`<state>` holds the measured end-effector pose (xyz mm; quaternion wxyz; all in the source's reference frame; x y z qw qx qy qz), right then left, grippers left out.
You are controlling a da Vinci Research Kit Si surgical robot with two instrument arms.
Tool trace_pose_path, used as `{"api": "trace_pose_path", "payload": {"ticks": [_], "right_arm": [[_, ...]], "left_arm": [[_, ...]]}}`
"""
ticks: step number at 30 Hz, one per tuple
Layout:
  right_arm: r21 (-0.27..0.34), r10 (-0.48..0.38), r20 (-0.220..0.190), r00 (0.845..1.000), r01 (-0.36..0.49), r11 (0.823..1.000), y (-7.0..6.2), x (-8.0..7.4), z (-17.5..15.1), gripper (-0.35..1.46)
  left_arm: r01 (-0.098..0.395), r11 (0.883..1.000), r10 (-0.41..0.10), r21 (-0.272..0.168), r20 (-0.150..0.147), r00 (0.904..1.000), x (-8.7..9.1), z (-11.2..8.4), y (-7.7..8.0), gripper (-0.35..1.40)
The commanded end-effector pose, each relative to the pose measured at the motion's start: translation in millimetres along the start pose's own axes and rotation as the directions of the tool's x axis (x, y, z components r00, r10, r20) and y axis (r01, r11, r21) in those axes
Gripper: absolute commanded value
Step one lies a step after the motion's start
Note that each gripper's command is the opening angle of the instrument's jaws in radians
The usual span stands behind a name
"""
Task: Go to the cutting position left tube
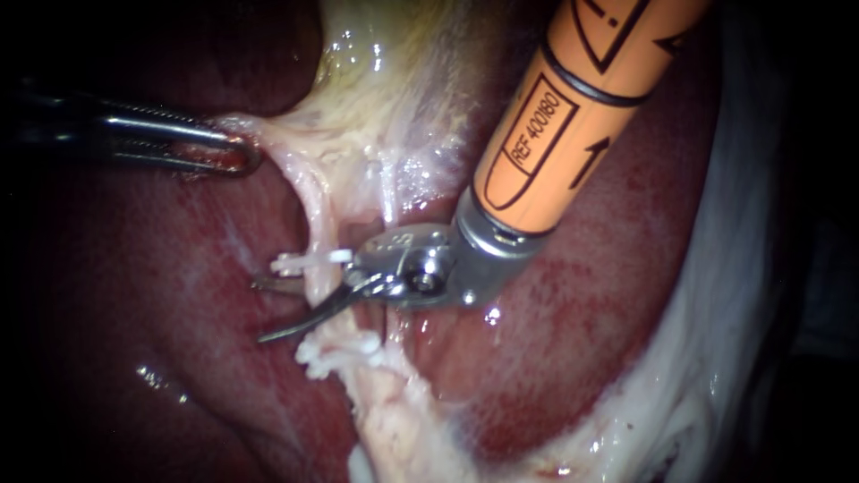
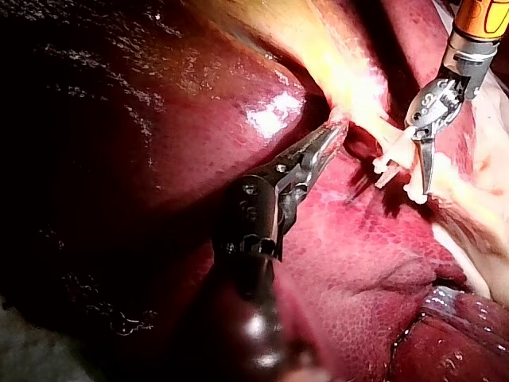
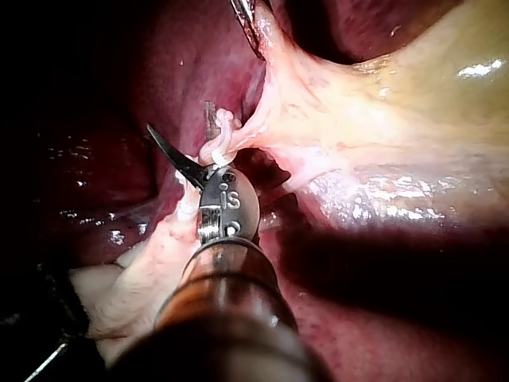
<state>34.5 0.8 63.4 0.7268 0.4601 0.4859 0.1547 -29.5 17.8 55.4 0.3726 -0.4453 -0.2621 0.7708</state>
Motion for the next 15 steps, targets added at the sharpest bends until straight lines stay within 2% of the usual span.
{"api": "trace_pose_path", "payload": {"ticks": [1,9,15], "right_arm": [[0.004,0.006,0.002,1.000,-0.006,1.000,-0.4,0.3,-0.1,1.42],[0.030,0.020,-0.022,1.000,-0.020,0.999,-3.2,2.8,-0.6,1.43],[0.032,0.021,-0.023,1.000,-0.021,0.999,-3.5,3.1,-0.7,1.43]], "left_arm": [[0.000,1.000,0.000,0.000,0.000,1.0000,0.0,0.0,0.0,-0.35],[0.000,1.000,0.000,0.000,0.000,1.0000,-0.1,0.0,0.0,-0.35],[0.000,1.000,0.000,0.000,0.000,1.0000,-0.1,0.0,0.0,-0.35]]}}
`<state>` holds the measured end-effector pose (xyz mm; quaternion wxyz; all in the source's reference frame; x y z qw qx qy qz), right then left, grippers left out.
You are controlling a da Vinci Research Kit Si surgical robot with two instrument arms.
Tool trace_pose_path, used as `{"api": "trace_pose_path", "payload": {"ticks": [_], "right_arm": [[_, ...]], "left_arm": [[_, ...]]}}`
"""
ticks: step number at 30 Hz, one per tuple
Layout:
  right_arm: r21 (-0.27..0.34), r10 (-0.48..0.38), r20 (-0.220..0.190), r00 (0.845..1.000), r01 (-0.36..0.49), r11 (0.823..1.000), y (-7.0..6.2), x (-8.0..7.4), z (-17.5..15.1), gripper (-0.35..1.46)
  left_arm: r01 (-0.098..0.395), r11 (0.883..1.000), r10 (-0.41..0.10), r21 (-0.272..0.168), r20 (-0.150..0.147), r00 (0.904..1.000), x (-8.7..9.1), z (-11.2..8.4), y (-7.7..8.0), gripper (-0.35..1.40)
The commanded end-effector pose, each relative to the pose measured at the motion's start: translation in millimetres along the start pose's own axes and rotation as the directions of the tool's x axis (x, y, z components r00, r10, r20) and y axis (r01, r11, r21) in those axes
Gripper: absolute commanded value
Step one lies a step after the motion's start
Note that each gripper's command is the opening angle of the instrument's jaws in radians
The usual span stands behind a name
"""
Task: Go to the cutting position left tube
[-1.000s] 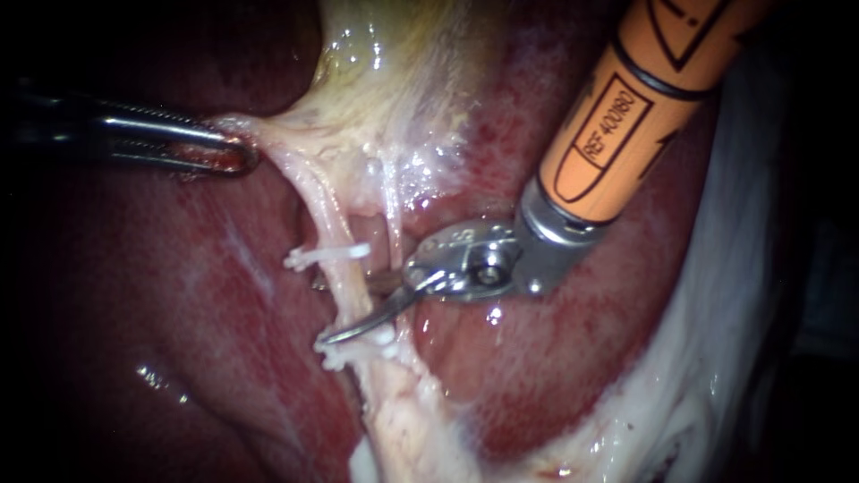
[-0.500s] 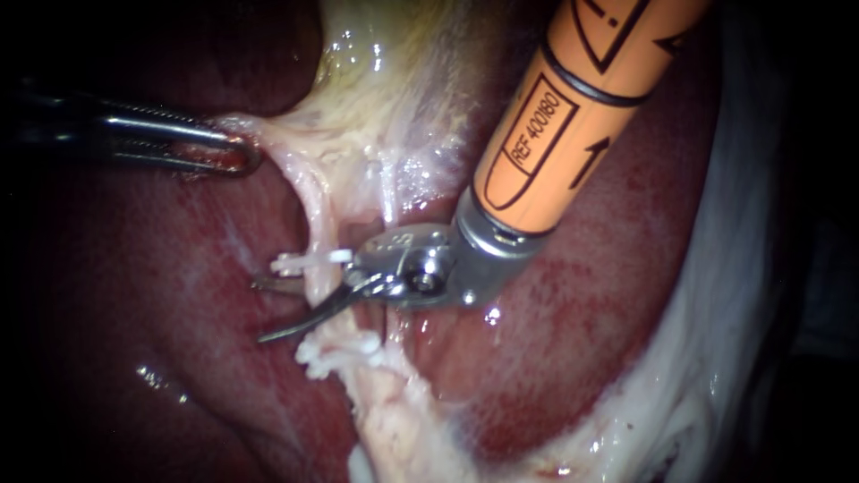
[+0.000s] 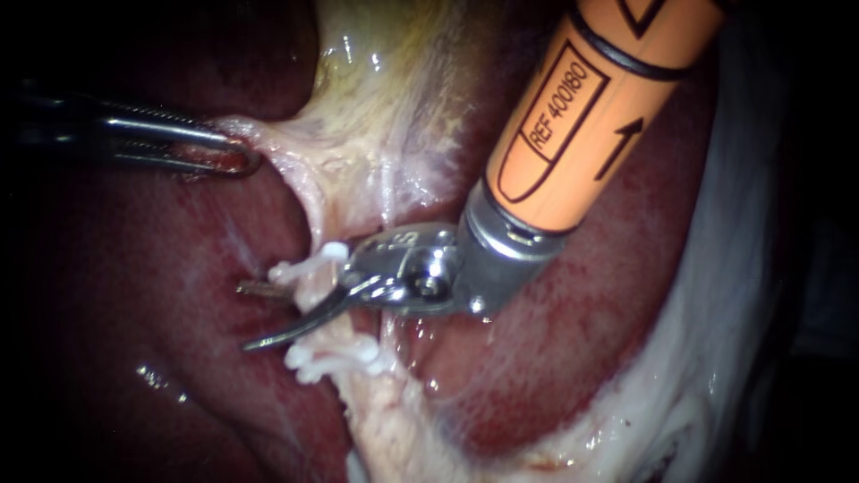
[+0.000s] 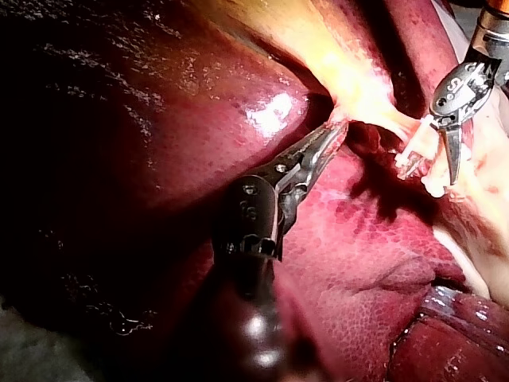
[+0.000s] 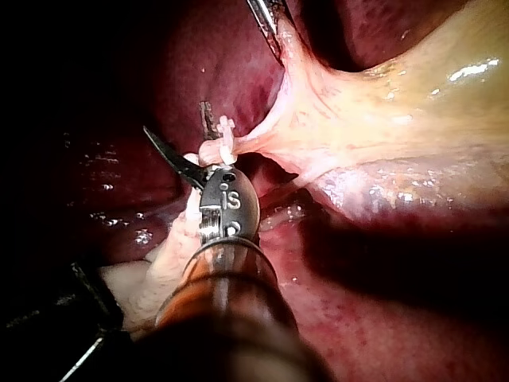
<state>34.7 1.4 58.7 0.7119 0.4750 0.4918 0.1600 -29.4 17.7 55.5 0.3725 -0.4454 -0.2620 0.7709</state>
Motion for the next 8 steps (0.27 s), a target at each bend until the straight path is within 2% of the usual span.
{"api": "trace_pose_path", "payload": {"ticks": [1,8], "right_arm": [[-0.001,0.000,0.000,1.000,0.000,1.000,0.1,-0.1,-0.1,1.43],[-0.001,0.005,0.001,1.000,-0.005,1.000,0.5,-0.3,-0.2,1.42]], "left_arm": [[0.000,1.000,0.000,0.000,0.000,1.0000,0.0,0.0,0.0,-0.35],[0.000,1.000,0.000,0.000,0.000,1.0000,0.0,0.0,0.0,-0.35]]}}
